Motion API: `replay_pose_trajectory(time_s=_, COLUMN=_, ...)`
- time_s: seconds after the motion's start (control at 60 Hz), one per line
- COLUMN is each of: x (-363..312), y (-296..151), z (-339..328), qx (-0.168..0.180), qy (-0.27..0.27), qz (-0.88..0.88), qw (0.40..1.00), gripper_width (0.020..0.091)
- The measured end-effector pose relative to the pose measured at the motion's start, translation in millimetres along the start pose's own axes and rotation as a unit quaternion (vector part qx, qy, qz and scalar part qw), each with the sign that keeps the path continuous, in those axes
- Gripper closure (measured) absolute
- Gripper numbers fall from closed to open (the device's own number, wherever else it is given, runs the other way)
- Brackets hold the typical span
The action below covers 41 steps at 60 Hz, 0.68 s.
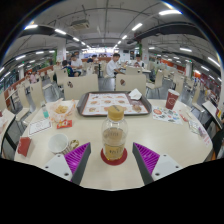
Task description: Pour water
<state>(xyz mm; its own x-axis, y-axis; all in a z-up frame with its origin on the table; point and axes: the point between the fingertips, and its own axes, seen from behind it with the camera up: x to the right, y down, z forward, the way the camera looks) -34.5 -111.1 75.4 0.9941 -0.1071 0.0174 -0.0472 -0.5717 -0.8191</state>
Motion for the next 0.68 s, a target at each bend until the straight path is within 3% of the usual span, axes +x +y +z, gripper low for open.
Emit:
replay_pose_trajectory(time_s=0.317, x=-31.7, y=17.8, z=-133.9, qx=-0.058, qy=0.005, qz=-0.009, qw=0.998, gripper_width=0.0254)
replay_pose_trajectory(time_s=0.683, x=-37.2, y=8.0, z=-161.6, qx=-0.043, qy=0.02, qz=-0.038, qw=0.998, gripper_width=0.0252)
